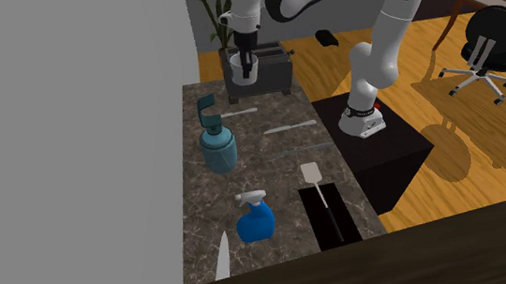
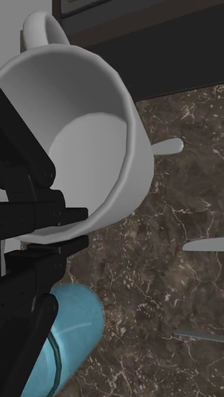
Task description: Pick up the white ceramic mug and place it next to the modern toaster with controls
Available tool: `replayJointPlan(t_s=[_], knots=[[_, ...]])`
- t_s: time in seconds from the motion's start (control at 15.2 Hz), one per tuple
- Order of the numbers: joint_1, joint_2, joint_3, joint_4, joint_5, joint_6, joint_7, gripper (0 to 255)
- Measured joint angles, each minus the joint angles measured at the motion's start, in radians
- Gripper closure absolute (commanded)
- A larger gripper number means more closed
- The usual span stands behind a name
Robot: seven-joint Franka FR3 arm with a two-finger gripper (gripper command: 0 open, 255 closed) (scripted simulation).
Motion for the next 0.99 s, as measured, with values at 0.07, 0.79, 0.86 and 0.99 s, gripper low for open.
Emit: replayJointPlan(t_s=[0.07, 0.79, 0.86, 0.99], knots=[[0.0, 0.0, 0.0, -0.013, 0.0, 0.013, 0.0, 255], [0.0, 0.015, 0.001, -0.149, -0.004, 0.164, 0.009, 255], [0.0, 0.018, 0.0, -0.162, -0.005, 0.179, 0.01, 255], [0.0, 0.026, 0.001, -0.179, -0.006, 0.204, 0.012, 255]])
